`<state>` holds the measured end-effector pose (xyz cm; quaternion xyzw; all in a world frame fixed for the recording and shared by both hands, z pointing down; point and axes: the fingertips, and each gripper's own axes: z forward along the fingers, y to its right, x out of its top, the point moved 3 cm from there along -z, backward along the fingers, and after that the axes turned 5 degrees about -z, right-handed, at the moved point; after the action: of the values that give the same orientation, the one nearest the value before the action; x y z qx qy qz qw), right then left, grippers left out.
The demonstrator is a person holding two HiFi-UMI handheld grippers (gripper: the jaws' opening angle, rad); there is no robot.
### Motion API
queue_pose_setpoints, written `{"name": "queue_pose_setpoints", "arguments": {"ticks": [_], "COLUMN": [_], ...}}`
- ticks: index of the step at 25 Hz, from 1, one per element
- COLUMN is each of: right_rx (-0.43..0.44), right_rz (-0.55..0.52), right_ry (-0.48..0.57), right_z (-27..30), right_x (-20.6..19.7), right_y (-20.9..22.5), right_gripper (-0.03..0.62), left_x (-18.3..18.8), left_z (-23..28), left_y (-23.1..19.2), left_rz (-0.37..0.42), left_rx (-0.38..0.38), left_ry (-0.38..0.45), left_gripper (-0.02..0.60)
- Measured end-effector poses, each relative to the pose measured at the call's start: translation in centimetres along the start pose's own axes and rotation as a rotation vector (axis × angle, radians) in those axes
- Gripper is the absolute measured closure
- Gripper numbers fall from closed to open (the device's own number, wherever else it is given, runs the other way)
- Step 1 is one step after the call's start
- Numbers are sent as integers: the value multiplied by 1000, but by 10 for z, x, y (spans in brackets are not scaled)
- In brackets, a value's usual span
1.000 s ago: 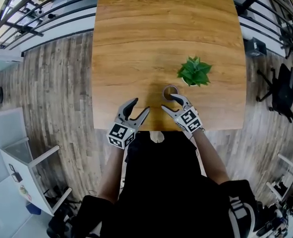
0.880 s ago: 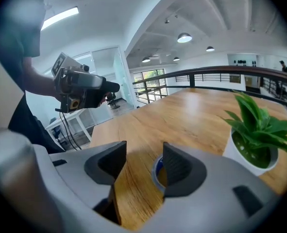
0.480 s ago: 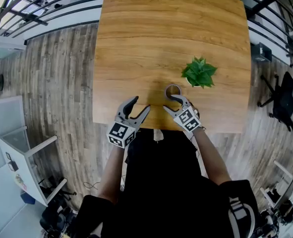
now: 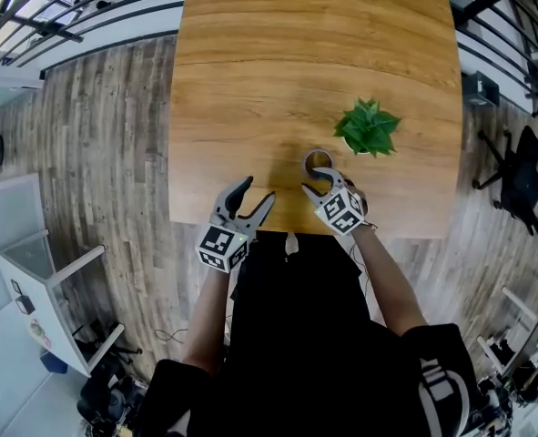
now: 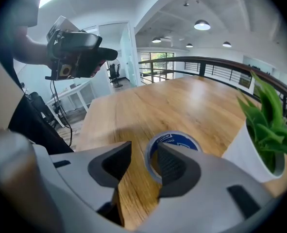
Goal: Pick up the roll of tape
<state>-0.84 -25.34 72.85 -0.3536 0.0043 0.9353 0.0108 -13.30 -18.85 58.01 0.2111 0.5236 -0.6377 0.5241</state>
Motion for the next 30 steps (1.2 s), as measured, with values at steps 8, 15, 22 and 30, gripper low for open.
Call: {"name": "queue_pose_setpoints", "arguments": {"ticks": [8, 15, 22, 30], "right_rx": [0, -57, -77, -92], "right_rz": [27, 19, -44, -68], "right_ry": [-80, -109, -114, -135], "right_z": [16, 20, 21, 21], "right_x": [-11, -15, -13, -12], "right_y": [0, 4, 3, 1], "right_gripper": [449, 513, 536, 539], "left_x": [4, 3, -3, -5], "left_z": [2, 0, -9, -10], "left_y": [-6, -13, -20, -17], "left_rz": [21, 41, 60, 77], "left_rx": [-31, -56, -72, -115], "left_ry": [-13, -29, -36, -47], "left_gripper": [337, 337, 337, 337]}}
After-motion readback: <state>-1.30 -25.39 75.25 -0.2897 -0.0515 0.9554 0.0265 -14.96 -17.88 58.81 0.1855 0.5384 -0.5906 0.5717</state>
